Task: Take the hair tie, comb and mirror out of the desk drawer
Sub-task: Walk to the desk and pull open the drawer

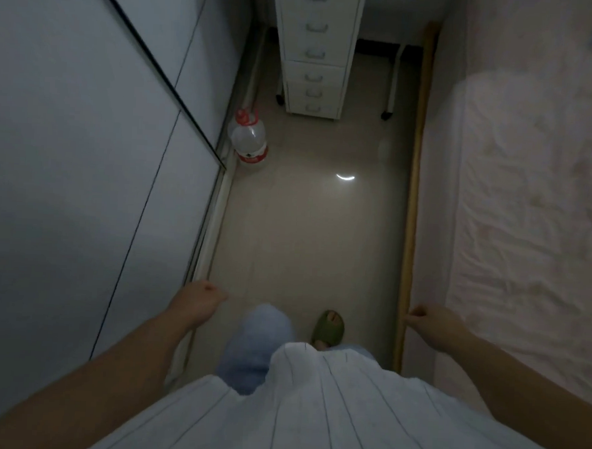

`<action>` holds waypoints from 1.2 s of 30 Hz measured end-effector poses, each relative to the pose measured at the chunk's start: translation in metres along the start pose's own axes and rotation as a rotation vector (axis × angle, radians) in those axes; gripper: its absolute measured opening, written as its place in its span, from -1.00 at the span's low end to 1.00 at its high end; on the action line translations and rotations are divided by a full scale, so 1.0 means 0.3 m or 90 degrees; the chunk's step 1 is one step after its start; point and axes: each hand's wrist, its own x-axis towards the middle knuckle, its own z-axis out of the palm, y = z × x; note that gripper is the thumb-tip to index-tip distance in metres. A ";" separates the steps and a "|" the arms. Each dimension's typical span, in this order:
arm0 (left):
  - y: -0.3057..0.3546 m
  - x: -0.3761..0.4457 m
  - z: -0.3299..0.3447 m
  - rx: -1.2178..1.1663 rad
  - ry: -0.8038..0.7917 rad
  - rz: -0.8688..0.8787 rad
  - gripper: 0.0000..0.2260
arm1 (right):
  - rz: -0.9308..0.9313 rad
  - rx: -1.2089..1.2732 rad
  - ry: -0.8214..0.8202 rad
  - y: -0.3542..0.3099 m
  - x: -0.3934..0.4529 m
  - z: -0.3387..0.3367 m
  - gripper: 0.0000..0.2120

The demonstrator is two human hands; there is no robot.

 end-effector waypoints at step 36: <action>1.289 0.879 -0.666 -0.173 0.021 -0.043 -0.85 | -0.126 -0.031 -0.015 -1.029 0.979 -1.423 -0.72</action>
